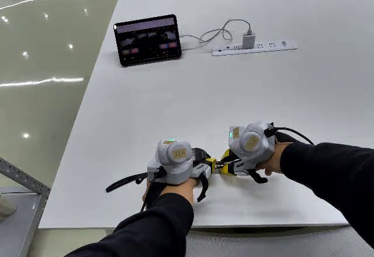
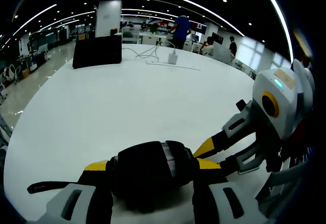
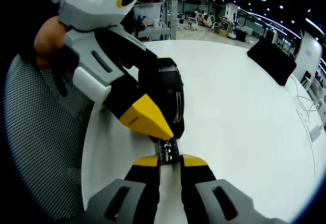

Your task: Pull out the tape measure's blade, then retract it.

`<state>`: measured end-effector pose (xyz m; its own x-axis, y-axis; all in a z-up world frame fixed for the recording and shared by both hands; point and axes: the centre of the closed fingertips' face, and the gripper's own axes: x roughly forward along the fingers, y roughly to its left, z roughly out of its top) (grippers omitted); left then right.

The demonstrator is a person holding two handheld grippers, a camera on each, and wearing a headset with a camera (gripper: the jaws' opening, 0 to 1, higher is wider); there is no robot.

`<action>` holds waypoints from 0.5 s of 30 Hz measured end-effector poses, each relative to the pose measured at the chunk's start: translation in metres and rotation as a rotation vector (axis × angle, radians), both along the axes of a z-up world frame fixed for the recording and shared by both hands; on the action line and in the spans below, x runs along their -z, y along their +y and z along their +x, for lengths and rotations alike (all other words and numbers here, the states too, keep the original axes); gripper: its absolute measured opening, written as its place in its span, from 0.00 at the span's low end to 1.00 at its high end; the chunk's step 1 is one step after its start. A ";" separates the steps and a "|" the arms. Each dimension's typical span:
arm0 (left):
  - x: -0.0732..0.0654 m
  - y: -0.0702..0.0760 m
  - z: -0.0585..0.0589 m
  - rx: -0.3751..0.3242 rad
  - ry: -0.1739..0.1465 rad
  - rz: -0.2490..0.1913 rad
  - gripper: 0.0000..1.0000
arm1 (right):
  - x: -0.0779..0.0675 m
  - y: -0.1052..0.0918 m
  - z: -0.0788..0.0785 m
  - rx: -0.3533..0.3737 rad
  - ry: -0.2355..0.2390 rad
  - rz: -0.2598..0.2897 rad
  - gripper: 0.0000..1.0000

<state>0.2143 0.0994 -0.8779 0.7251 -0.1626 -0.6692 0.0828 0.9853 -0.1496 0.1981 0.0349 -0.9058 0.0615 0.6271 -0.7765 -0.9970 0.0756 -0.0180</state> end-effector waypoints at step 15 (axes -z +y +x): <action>0.000 0.000 0.000 -0.005 -0.002 -0.013 0.59 | 0.001 0.016 -0.003 -0.010 0.006 0.025 0.10</action>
<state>0.2141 0.0991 -0.8778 0.7276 -0.1676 -0.6652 0.0783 0.9836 -0.1622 0.1947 0.0512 -0.9066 0.0506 0.6469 -0.7609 -0.9978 0.0658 -0.0104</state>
